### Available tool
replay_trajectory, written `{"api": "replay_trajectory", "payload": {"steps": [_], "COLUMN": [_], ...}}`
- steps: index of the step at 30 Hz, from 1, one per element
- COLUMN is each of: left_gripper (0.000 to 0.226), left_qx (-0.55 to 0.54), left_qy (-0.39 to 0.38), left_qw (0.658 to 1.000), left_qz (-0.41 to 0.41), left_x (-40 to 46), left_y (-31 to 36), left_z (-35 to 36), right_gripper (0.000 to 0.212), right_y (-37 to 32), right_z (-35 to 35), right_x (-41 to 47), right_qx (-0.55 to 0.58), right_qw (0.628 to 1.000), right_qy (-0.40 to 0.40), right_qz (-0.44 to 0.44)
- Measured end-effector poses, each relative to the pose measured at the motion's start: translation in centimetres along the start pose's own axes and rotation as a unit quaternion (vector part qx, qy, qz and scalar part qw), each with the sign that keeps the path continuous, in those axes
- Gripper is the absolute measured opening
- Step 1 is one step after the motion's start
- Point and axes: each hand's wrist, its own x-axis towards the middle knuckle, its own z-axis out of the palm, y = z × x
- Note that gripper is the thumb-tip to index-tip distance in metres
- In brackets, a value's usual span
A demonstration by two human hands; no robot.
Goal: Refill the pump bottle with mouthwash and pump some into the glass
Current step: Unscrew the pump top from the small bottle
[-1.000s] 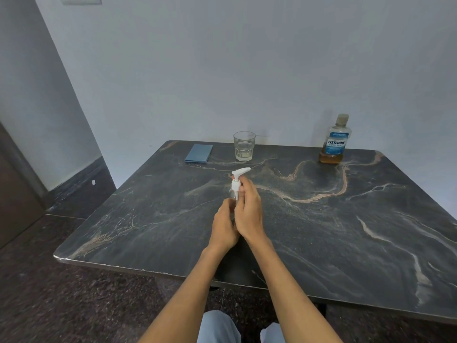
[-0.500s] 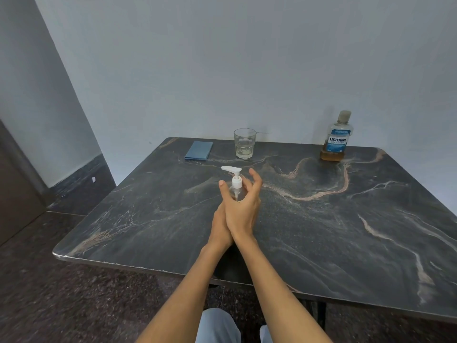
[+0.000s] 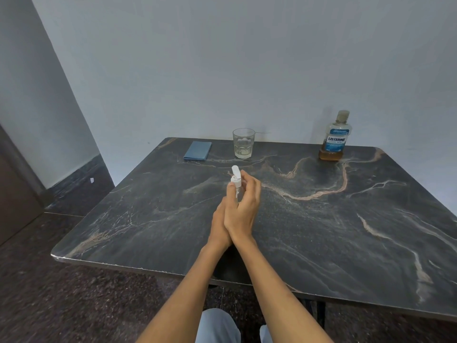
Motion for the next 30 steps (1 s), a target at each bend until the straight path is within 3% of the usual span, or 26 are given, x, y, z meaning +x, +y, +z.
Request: {"api": "replay_trajectory", "payload": {"steps": [4,12,19,25,30], "left_gripper": [0.046,0.039,0.039,0.02,0.033], "left_qx": [-0.02,-0.018,-0.012,0.063,0.102], "left_qy": [0.008,0.007,0.012,-0.003,-0.005], "left_qw": [1.0,1.0,1.0,0.998,0.994], "left_qz": [0.0,0.001,0.003,0.02,0.027], "left_x": [-0.2,-0.3,-0.2,-0.2,0.1], "left_y": [0.0,-0.2,-0.1,-0.5,-0.8], "left_z": [0.0,0.0,0.1,-0.1,-0.3], "right_gripper": [0.039,0.013,0.03,0.031,0.033], "right_y": [0.0,0.2,0.0,-1.4,-2.6], "right_z": [0.0,-0.1,-0.3,-0.6,-0.7], "right_x": [0.1,0.1,-0.1,2.3,4.2], "right_qx": [0.008,-0.014,-0.038,0.046,0.101], "right_qw": [1.0,1.0,0.998,0.995,0.989], "right_qy": [0.006,0.002,-0.046,-0.062,-0.063], "right_qz": [0.027,0.018,0.011,0.07,0.086]}}
